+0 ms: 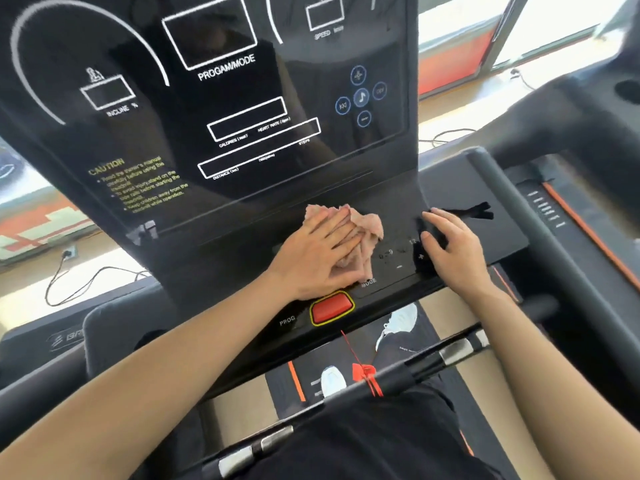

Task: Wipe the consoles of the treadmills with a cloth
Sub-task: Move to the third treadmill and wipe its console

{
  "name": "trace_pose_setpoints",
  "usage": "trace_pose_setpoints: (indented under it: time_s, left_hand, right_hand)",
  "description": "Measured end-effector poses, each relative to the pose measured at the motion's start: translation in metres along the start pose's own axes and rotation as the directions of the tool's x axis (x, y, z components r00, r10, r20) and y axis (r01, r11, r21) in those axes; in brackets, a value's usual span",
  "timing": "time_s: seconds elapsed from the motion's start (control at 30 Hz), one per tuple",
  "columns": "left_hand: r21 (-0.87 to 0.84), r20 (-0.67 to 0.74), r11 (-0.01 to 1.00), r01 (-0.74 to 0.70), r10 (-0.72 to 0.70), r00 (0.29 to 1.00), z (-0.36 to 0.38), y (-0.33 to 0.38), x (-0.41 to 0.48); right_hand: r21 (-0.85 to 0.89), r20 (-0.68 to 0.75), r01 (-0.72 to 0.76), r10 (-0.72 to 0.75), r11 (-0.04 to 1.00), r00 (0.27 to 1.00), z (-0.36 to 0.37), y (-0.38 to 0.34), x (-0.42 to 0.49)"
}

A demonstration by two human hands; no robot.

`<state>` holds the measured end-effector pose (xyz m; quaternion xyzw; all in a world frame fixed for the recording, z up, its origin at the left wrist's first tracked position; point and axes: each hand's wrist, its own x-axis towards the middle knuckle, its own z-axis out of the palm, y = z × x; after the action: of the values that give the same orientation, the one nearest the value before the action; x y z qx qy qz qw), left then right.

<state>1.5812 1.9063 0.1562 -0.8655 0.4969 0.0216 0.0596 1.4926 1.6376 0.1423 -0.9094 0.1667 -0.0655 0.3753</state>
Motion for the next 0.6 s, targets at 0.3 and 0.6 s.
trace_pose_setpoints:
  time_s: [0.3,0.6]
  left_hand:
    - [-0.037,-0.007,0.995,-0.097,0.096,0.995,-0.005,0.021,0.085]
    - [-0.155,0.034,0.976,-0.151,0.158,0.987,-0.002,0.073,0.134]
  right_hand:
    - [0.004,-0.204,-0.086,0.086,0.996,0.975,-0.009,0.021,-0.04]
    - [0.082,-0.326,-0.14,0.159,0.987,0.932,-0.014,0.036,-0.071]
